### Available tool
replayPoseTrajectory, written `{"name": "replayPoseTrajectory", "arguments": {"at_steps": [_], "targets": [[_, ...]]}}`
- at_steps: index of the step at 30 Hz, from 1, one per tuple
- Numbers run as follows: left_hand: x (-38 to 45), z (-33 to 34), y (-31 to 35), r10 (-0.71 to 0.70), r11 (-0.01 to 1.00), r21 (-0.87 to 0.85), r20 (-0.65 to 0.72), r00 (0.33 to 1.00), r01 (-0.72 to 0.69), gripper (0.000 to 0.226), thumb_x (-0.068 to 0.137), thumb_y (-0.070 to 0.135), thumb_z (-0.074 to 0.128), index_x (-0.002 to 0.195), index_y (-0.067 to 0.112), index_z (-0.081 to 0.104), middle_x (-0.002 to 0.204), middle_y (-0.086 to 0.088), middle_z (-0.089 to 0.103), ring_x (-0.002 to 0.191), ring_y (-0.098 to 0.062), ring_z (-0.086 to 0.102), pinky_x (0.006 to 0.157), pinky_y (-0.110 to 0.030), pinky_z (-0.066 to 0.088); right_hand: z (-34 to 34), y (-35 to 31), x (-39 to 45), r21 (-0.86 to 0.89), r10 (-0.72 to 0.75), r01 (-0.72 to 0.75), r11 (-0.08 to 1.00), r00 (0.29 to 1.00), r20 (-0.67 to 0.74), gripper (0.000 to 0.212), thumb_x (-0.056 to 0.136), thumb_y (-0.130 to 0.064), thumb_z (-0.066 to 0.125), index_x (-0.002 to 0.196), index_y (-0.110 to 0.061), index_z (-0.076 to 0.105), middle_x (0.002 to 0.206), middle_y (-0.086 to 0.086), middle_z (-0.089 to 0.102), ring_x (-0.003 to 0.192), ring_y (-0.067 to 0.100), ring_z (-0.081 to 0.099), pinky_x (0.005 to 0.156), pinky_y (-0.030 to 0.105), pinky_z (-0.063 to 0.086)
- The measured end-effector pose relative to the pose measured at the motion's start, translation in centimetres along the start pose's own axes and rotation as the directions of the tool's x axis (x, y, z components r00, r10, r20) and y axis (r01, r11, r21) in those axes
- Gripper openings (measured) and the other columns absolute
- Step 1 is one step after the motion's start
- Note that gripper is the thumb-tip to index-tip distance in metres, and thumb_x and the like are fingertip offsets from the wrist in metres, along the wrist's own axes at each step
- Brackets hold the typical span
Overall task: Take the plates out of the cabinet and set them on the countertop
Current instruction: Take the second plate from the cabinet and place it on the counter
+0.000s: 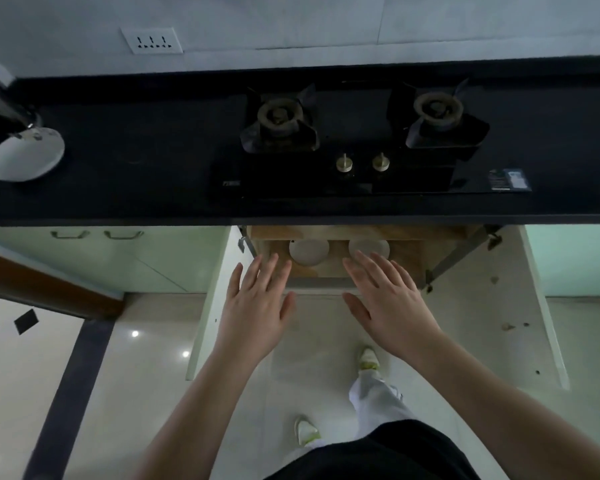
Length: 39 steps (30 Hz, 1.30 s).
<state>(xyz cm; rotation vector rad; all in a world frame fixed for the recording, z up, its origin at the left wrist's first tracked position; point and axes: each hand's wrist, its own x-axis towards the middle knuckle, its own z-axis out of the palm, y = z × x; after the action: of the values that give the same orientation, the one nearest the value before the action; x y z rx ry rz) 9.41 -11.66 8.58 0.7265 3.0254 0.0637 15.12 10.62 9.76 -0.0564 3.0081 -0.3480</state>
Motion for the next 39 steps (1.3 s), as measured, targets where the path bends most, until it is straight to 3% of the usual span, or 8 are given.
{"name": "replayPoseTrajectory", "arguments": {"at_steps": [5,18,24,29,35,39], "targets": [[3.6,3.1,0.2,-0.043,0.998,-0.051,0.021,0.999,0.044,0.056,0.097,0.043,0.026,0.141,0.017,0.048,0.146,-0.003,0.049,0.139,-0.023,0.040,0.116,-0.047,0.029,2.8,1.9,4.4,0.012,-0.047,0.047,0.999,0.999,0.007,0.060,0.098,-0.051,0.022,0.148,-0.020,0.031,0.153,0.005,0.038,0.141,0.026,0.032,0.115,0.044,0.025],[12.5,18.9,-0.2,-0.081,0.989,-0.123,0.055,0.995,0.087,0.059,0.098,0.047,0.025,0.143,0.017,0.046,0.148,-0.004,0.048,0.141,-0.023,0.038,0.116,-0.044,0.025,16.6,8.2,14.1,-0.027,-0.015,0.015,1.000,1.000,0.004,0.057,0.098,-0.047,0.026,0.146,-0.019,0.037,0.151,0.005,0.041,0.139,0.027,0.036,0.114,0.041,0.019],[17.5,26.6,-2.2,-0.129,0.982,-0.136,0.006,0.992,0.129,0.060,0.097,0.052,0.027,0.148,0.021,0.039,0.154,0.000,0.041,0.145,-0.022,0.031,0.119,-0.045,0.024,23.9,10.4,20.3,-0.028,-0.025,0.023,0.999,0.997,-0.078,0.056,0.099,-0.047,0.024,0.147,-0.022,0.035,0.154,0.004,0.036,0.143,0.026,0.030,0.116,0.043,0.019],[21.3,32.1,-3.3,-0.164,0.973,-0.178,-0.102,0.981,0.144,0.059,0.097,0.049,0.028,0.143,0.018,0.046,0.148,-0.006,0.048,0.140,-0.028,0.039,0.117,-0.049,0.027,29.1,11.4,24.6,-0.073,-0.046,0.035,0.997,0.986,-0.160,0.052,0.101,-0.045,0.031,0.149,-0.025,0.032,0.156,0.002,0.032,0.145,0.024,0.026,0.116,0.041,0.013],[26.6,35.7,-4.1,-0.171,0.963,-0.240,-0.199,0.965,0.121,0.057,0.100,0.048,0.033,0.151,0.025,0.032,0.158,-0.002,0.032,0.147,-0.023,0.024,0.117,-0.043,0.018,32.9,13.8,29.3,-0.130,-0.083,0.049,0.990,0.958,-0.274,0.052,0.101,-0.044,0.031,0.150,-0.026,0.029,0.154,0.003,0.035,0.144,0.023,0.027,0.114,0.038,0.007],[29.1,37.3,-5.2,-0.237,0.944,-0.289,-0.261,0.936,0.158,0.056,0.101,0.051,0.029,0.153,0.033,0.022,0.162,0.004,0.022,0.149,-0.020,0.016,0.119,-0.046,0.020,35.2,15.6,31.3,-0.120,-0.102,0.062,0.991,0.926,-0.363,0.052,0.100,-0.044,0.028,0.148,-0.024,0.033,0.152,0.004,0.039,0.142,0.025,0.029,0.115,0.042,0.017]]}}
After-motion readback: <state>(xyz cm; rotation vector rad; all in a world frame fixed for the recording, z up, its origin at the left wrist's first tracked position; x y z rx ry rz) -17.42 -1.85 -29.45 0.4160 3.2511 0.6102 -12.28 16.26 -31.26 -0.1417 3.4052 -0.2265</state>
